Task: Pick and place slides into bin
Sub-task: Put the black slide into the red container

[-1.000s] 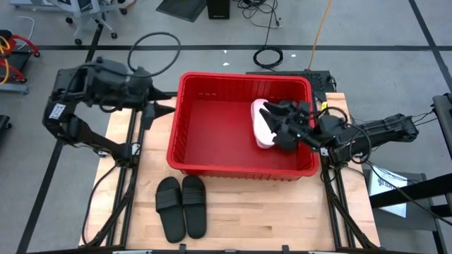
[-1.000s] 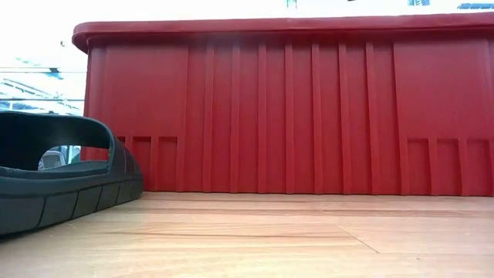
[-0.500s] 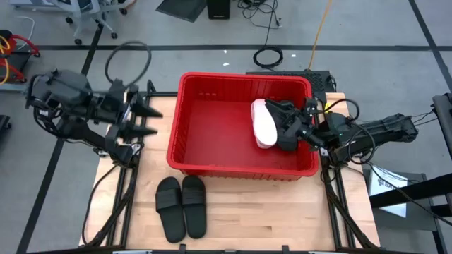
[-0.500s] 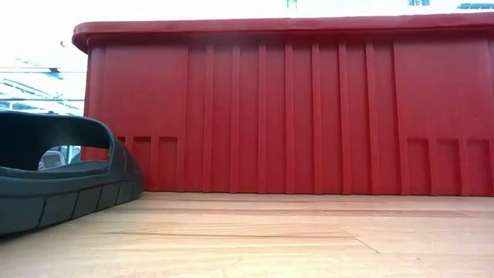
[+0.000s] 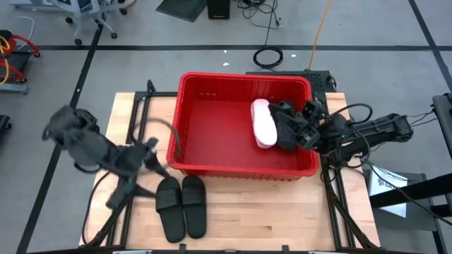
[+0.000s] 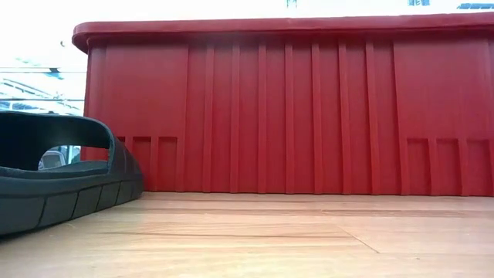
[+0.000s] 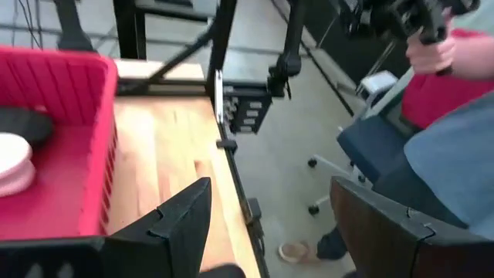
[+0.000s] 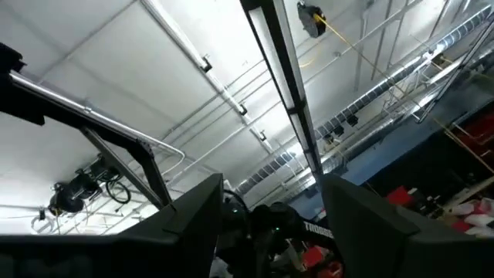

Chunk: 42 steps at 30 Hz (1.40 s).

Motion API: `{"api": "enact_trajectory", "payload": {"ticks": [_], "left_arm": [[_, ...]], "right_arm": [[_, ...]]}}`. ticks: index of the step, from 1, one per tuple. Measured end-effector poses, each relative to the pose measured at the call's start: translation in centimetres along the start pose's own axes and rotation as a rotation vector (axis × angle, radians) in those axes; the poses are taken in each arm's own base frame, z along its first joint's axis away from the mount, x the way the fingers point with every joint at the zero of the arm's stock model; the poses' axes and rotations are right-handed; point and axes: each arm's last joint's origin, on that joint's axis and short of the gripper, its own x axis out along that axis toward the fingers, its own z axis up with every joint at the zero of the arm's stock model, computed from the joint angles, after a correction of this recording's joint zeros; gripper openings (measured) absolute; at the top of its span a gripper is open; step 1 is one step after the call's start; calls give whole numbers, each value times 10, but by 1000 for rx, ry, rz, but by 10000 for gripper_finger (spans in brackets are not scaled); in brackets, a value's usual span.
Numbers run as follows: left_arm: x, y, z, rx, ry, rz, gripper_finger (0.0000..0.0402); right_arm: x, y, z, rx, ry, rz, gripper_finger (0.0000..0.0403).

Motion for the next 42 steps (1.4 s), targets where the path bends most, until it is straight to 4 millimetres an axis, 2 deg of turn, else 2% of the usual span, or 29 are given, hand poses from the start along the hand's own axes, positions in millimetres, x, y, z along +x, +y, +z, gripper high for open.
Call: {"api": "enact_trajectory", "payload": {"ticks": [5,9,14,19,22,25,30,42], "left_arm": [[19,-14,-9,-31,50,39,257],[31,-19,-13,-76,62,80,257],[45,-25,-17,-111,62,133,257],[70,-37,-27,-105,124,143,257],[86,-44,-39,-100,204,163,257],[106,-49,-57,-88,354,196,257],[127,-51,-84,-43,556,306,257],[190,-53,-117,192,651,461,257]], "right_arm": [[1,-2,-11,59,44,55,210],[9,3,-15,109,63,103,210],[24,12,-14,59,78,196,210],[29,15,-13,37,80,237,210],[30,15,-14,41,92,231,210],[29,17,-18,47,118,227,210],[27,21,-20,59,127,237,210],[21,39,-25,135,92,225,210]]}}
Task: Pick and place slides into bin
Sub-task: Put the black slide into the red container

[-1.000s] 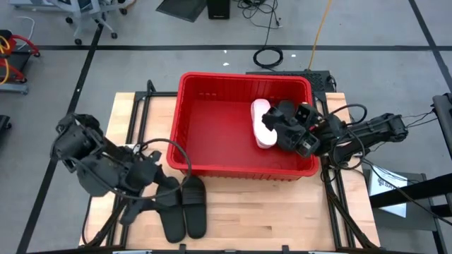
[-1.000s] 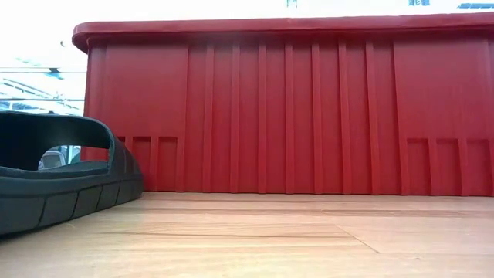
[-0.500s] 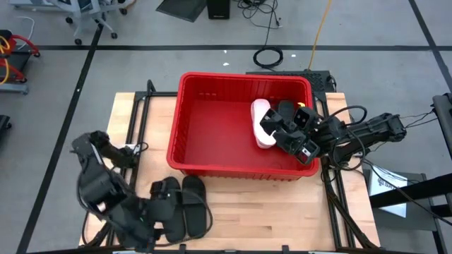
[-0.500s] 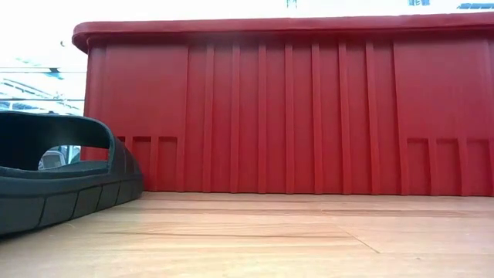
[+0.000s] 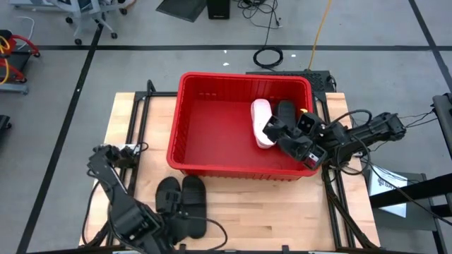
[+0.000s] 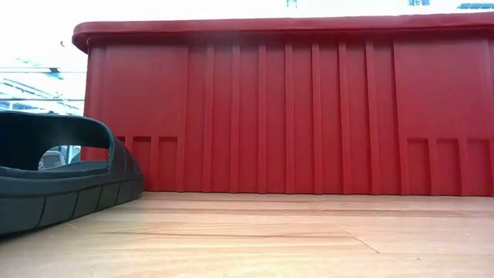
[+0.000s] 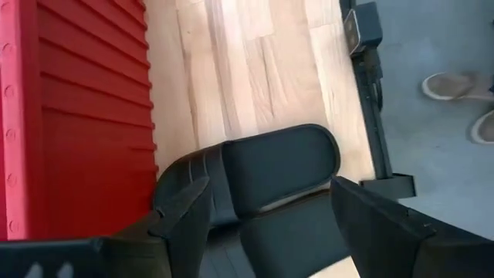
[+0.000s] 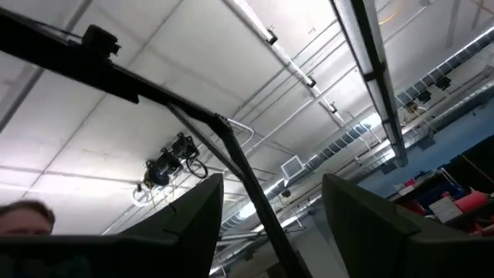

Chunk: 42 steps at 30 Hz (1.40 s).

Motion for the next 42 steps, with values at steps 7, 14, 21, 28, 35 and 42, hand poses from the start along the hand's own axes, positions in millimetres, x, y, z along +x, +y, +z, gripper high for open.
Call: {"api": "enact_trajectory", "payload": {"ticks": [7,14,21,28,35,42], "left_arm": [[24,-13,4,21,24,50,257],[47,-19,9,-23,36,110,257],[77,-13,24,-57,55,103,257],[110,-8,16,-98,130,131,257],[135,-10,-5,-90,204,187,257],[155,-6,-20,-148,223,271,257]], "right_arm": [[-2,15,-9,-6,12,10,210],[-3,18,-11,-21,8,-3,210],[-3,19,-11,7,15,7,210],[-3,22,-14,43,58,63,210],[-5,30,-19,54,86,87,210],[-6,35,-23,53,111,90,210]]}}
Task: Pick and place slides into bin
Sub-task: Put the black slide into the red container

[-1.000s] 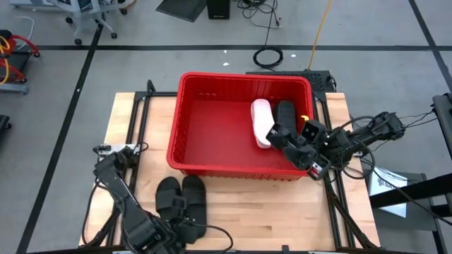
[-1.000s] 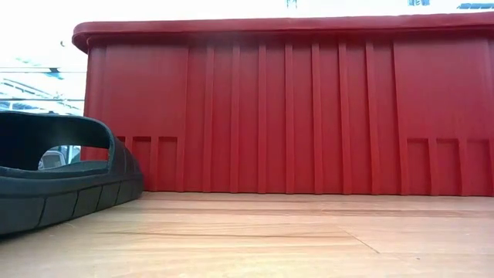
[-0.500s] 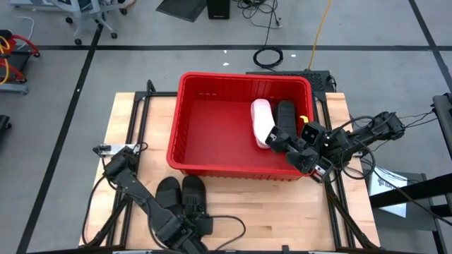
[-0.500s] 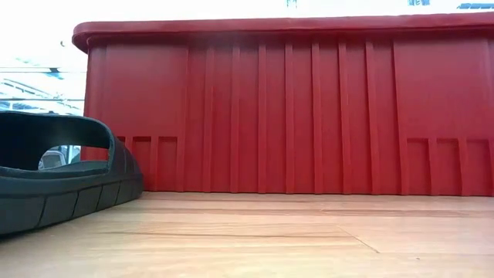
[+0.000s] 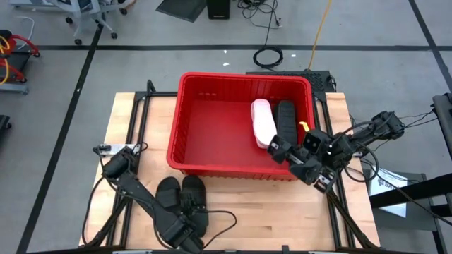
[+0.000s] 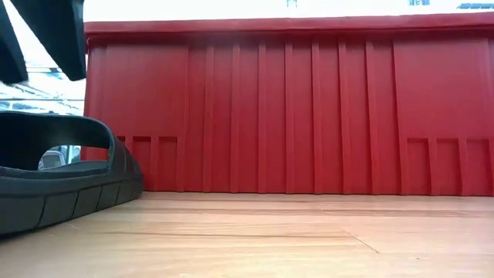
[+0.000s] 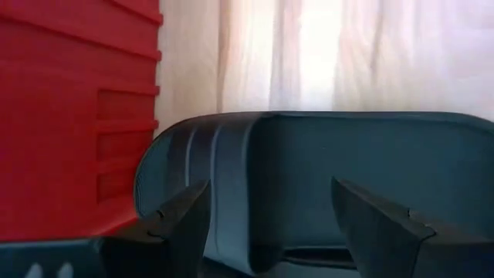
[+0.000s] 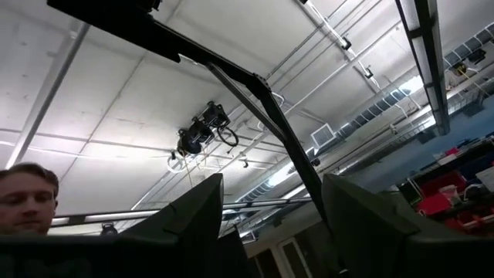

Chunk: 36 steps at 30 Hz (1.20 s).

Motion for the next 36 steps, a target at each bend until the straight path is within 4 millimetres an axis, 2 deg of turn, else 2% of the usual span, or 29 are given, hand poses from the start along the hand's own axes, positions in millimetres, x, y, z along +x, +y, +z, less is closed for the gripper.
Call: {"api": "enact_trajectory", "payload": {"ticks": [16,23,27,36], "left_arm": [[56,18,-9,-65,102,104,257],[64,25,-8,-93,130,119,250],[65,26,-7,-94,132,120,201],[65,26,-6,-99,146,102,35]], "right_arm": [[0,-1,-1,-5,8,-7,210],[0,-1,-1,-5,9,-7,210],[0,-1,-1,-5,9,-8,210],[0,-1,-2,-10,22,-15,210]]}}
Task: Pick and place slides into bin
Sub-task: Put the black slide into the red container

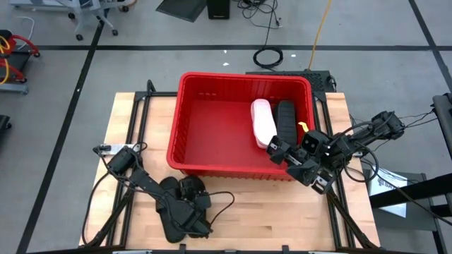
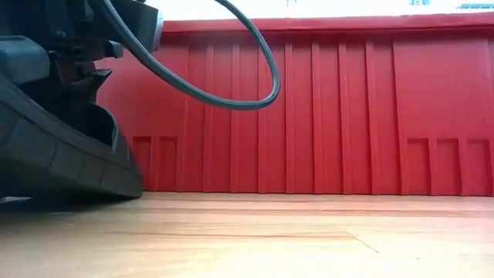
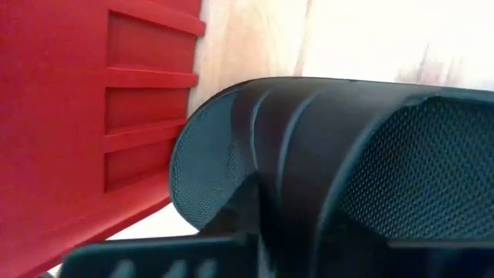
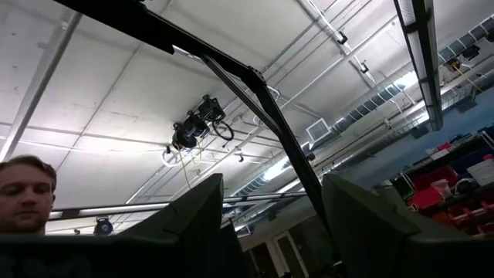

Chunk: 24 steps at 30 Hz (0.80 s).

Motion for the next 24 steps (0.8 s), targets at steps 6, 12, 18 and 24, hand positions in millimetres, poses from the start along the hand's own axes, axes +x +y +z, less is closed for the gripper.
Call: {"api": "enact_trajectory", "payload": {"ticks": [6,12,18,24], "left_arm": [[-5,-3,2,-12,5,-47,13],[-24,-7,10,-1,-39,-116,4],[-54,-9,21,20,-108,-204,6],[-93,-6,33,74,-219,-284,10]], "right_arm": [[0,-1,-1,-2,11,-7,210],[0,-2,-2,-30,23,-19,210],[0,-2,-2,-59,24,-20,210],[0,-2,-2,-56,24,-19,210]]}}
